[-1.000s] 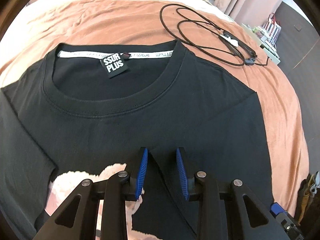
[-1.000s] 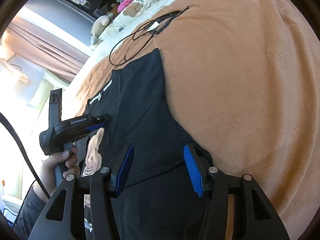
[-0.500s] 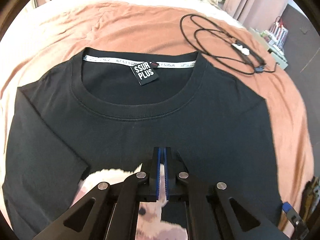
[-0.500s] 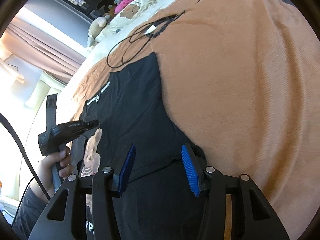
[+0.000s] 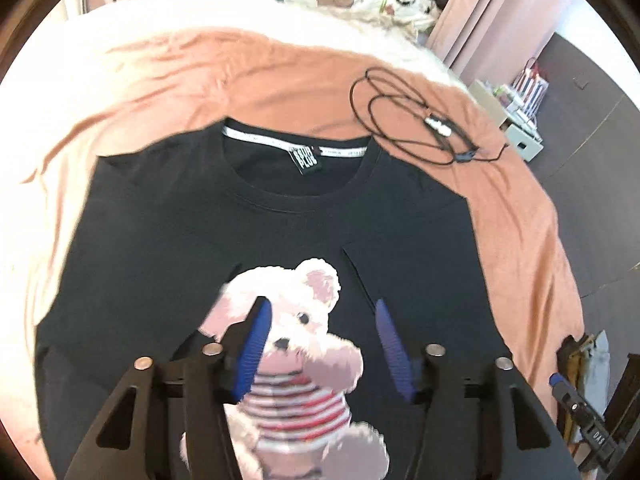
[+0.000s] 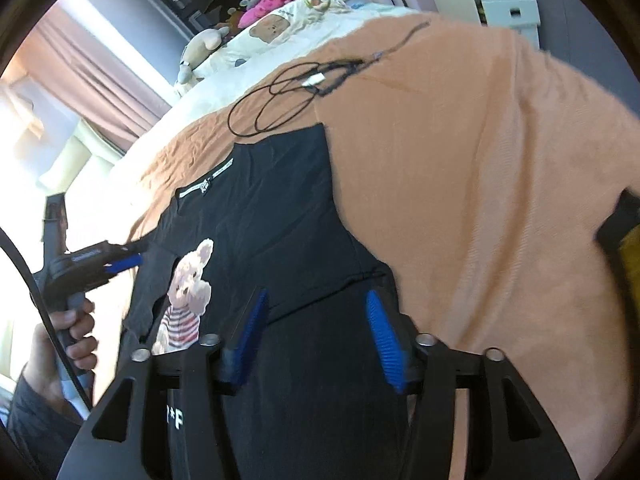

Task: Fold small clothes
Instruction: 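Raise both grippers away from the folded T-shirt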

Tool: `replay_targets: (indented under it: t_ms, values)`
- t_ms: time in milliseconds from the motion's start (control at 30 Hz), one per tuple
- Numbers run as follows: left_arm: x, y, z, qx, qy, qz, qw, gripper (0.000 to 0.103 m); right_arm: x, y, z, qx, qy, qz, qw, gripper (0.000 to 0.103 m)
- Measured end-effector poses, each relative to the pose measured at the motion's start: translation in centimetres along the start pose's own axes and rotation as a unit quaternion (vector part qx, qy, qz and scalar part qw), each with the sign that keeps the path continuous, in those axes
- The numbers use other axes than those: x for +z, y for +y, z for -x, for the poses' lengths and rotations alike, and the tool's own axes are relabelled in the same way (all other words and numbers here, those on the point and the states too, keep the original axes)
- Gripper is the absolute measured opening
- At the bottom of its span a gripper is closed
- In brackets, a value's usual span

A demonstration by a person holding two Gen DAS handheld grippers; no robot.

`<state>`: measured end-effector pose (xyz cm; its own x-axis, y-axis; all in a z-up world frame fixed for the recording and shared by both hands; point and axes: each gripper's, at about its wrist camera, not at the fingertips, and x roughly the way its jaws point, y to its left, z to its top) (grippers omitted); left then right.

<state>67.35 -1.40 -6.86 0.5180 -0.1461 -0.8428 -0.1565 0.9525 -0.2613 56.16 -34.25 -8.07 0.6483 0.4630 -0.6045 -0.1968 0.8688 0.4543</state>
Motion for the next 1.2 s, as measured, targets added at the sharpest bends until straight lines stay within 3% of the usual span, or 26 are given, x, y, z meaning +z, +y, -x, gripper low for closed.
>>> replay_targets:
  t_ms: [33, 100, 167, 233, 267, 433, 767, 1200]
  values:
    - [-0.2, 0.1, 0.8, -0.003, -0.002, 0.000, 1.0000, 0.065, -0.1, 0.6, 0.6, -0.009, -0.003, 0.007, 1.000, 0.074]
    - [-0.7, 0.6, 2.6, -0.002, -0.009, -0.003, 1.0000, 0.081, -0.5, 1.9, 1.9, -0.033, -0.011, 0.019, 0.999, 0.083]
    - [-1.3, 1.0, 4.6, 0.004, -0.027, -0.011, 0.9996, 0.090, -0.8, 3.1, 3.3, -0.053, -0.017, 0.026, 0.998, 0.088]
    - [-1.8, 1.3, 6.3, 0.002, -0.041, -0.014, 0.9990, 0.101, -1.3, 4.3, 4.2, -0.061, -0.015, 0.033, 0.997, 0.103]
    - [-2.1, 1.6, 7.1, -0.002, -0.047, -0.014, 0.9988, 0.103, -1.6, 4.9, 4.5, -0.065, -0.015, 0.038, 0.997, 0.103]
    - [-3.5, 3.1, 11.0, -0.010, -0.064, -0.015, 0.9978, 0.103, -2.9, 7.3, 6.7, -0.078, -0.018, 0.055, 0.995, 0.103]
    - [-7.4, 7.4, 18.6, -0.006, -0.099, -0.004, 0.9950, 0.103, -5.9, 8.2, 11.8, -0.094, -0.037, 0.067, 0.993, 0.103]
    - [-15.1, 12.8, 28.0, 0.011, -0.145, 0.015, 0.9893, 0.103, -12.0, 8.9, 19.8, -0.085, -0.090, 0.083, 0.989, 0.103]
